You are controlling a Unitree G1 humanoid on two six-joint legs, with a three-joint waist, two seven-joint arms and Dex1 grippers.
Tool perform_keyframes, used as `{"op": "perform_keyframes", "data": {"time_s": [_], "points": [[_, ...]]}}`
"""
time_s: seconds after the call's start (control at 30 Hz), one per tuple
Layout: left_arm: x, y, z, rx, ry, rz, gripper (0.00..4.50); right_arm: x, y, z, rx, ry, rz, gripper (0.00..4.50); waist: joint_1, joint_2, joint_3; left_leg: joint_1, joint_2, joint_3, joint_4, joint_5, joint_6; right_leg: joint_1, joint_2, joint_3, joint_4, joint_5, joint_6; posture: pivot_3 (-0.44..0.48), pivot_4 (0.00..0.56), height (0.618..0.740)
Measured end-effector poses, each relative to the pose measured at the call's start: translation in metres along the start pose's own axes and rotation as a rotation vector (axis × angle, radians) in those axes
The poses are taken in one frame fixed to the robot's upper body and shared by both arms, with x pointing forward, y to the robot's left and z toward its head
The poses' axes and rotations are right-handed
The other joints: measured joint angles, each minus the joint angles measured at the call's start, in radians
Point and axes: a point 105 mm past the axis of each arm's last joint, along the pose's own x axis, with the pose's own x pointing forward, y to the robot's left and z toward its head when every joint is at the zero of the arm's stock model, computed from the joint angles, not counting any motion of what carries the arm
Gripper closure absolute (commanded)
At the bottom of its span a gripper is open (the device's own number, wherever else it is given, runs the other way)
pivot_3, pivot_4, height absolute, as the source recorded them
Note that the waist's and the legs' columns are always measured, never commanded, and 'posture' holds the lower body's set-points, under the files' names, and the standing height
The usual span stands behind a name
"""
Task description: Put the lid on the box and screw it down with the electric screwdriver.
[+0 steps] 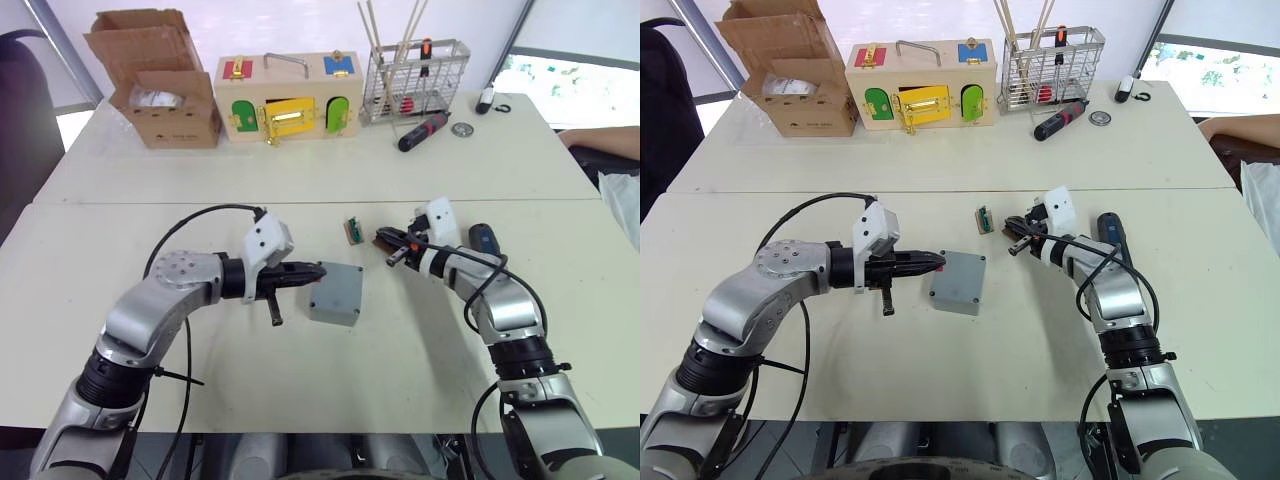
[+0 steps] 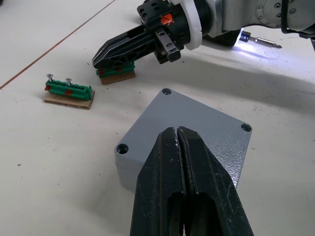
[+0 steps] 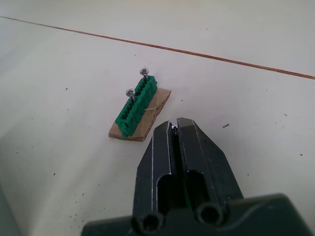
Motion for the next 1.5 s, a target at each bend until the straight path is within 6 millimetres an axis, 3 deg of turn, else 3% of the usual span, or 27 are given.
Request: {"op": "perform_keyframes", "data": {"time_s": [0.17,0.43,0.57,0.63,0.9,1.5], "points": [[0.000,0.001,-0.002,-0.003,0.006,0.004,4.50,-0.001,0.000,0.003,-0.005,-0.010,0.001,4.44,0.000,0.000,0.000,0.000,0.000,0.000,0.000,0.000,0.000,0.000,0.000,0.000,0.000,0.000,0.000,0.000,0.150,0.740],[0.002,0.002,-0.005,-0.001,0.010,0.002,4.50,-0.008,0.000,0.025,-0.017,-0.087,0.003,4.44,0.000,0.000,0.000,0.000,0.000,0.000,0.000,0.000,0.001,0.000,0.000,0.000,0.000,0.000,0.000,0.000,0.150,0.740],[0.001,0.002,-0.005,-0.003,0.013,-0.008,4.50,-0.021,0.006,0.045,-0.042,-0.135,0.042,4.44,0.003,0.000,0.000,0.000,0.000,0.000,0.000,-0.002,0.003,0.000,0.000,0.000,0.000,0.000,0.000,0.000,0.150,0.740],[-0.005,0.002,-0.006,-0.006,0.028,-0.018,4.50,-0.033,0.019,0.051,-0.050,-0.149,0.103,4.44,0.001,0.000,0.000,0.000,0.000,0.000,0.000,-0.002,0.003,0.000,0.000,0.000,0.000,0.000,0.000,0.000,0.150,0.740],[-0.021,-0.007,-0.007,0.035,0.100,-0.091,4.50,-0.058,0.060,0.036,-0.054,-0.076,0.255,4.44,0.001,0.000,0.000,0.000,0.000,0.000,0.000,-0.002,0.003,0.001,0.000,0.000,0.000,0.000,0.000,0.000,0.150,0.740],[-0.020,-0.007,-0.009,0.050,0.104,-0.093,4.50,-0.058,0.073,0.028,-0.016,-0.063,0.262,4.44,0.002,0.000,0.000,0.000,0.000,0.000,0.000,-0.002,0.003,0.001,0.000,0.000,0.000,0.000,0.000,0.000,0.150,0.740]]}}
